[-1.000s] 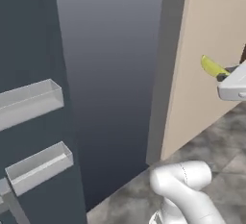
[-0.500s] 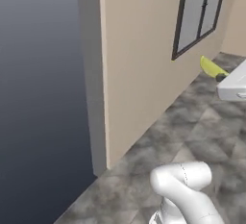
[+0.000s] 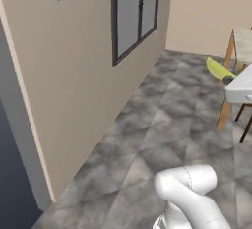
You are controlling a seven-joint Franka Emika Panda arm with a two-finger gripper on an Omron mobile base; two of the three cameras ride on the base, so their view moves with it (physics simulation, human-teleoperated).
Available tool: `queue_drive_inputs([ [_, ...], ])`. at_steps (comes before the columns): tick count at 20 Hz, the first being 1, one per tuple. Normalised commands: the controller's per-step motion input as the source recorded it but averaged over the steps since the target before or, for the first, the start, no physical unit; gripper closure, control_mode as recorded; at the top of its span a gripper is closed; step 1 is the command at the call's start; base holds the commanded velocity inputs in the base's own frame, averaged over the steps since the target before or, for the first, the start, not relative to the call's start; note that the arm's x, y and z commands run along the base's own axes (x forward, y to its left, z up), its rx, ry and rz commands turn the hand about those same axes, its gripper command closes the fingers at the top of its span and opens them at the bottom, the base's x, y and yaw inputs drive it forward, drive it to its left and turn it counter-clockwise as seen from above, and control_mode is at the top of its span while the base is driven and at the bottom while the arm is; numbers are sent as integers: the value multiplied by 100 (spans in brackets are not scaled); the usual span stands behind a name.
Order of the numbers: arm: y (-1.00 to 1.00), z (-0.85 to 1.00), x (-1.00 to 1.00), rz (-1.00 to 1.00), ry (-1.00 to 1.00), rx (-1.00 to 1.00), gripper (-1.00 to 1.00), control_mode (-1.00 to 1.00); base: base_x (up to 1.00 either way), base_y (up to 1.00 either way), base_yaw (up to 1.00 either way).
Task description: There is a bowl on the dining counter. Grab a lemon wedge from the fridge and place it in the bowl. Then get the liquor bottle and glass cup from the cabinet and place them next to the bowl.
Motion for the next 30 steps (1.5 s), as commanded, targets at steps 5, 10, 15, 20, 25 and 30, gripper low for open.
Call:
queue_drive_inputs([
  [5,0,0,0,0,0,0,100,100,62,-30,-52],
  [10,0,0,0,0,0,0,100,100,70,-3,-55],
  [15,0,0,0,0,0,0,100,100,74,0,-55],
  [20,0,0,0,0,0,0,100,100,82,20,-53],
  [25,0,0,0,0,0,0,100,100,89,38,-50],
  [30,0,0,0,0,0,0,100,100,93,53,-47],
])
